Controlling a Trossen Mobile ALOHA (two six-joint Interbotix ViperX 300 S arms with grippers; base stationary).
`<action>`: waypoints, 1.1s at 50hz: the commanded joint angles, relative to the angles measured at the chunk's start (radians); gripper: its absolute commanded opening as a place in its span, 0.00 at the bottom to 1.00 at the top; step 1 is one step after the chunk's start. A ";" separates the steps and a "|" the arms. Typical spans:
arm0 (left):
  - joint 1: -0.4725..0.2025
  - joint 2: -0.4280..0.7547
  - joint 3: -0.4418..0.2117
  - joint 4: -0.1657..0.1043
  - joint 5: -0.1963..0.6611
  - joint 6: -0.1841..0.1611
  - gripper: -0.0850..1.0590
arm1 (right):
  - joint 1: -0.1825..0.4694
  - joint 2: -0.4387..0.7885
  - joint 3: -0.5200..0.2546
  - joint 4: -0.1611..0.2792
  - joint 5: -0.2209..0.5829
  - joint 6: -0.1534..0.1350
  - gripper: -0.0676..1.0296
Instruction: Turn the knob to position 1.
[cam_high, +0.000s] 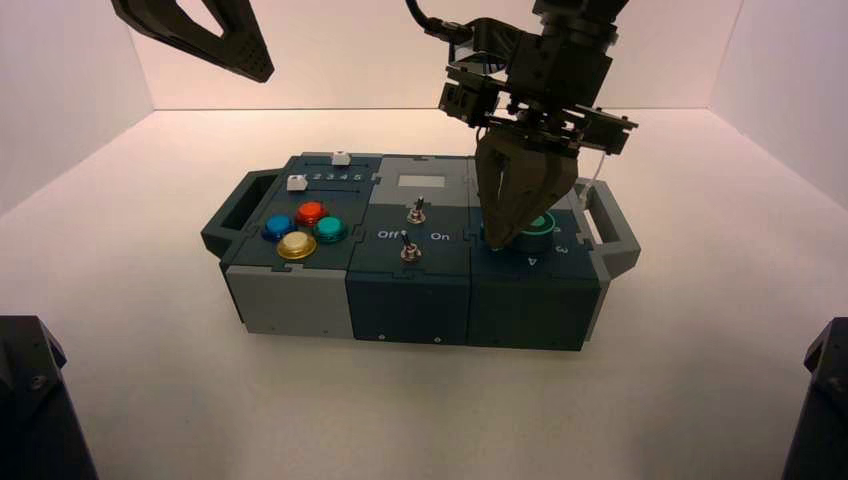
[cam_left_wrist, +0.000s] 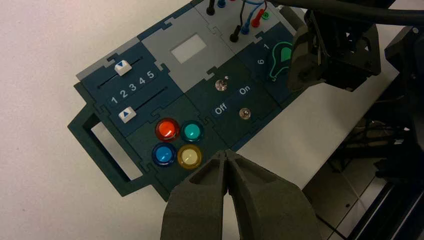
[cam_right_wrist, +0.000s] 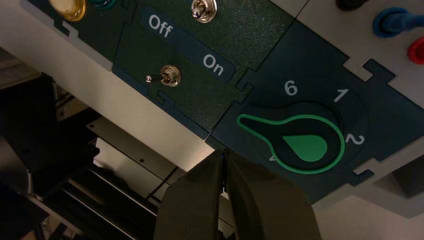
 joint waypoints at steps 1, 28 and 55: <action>-0.003 0.002 -0.020 0.002 -0.003 0.006 0.05 | -0.005 -0.008 -0.023 0.000 -0.006 -0.002 0.04; -0.005 0.002 -0.020 0.003 0.000 0.014 0.05 | -0.025 0.023 -0.025 -0.011 -0.040 0.005 0.04; -0.005 0.002 -0.020 0.011 0.002 0.015 0.05 | -0.037 0.055 -0.075 -0.015 -0.038 0.006 0.04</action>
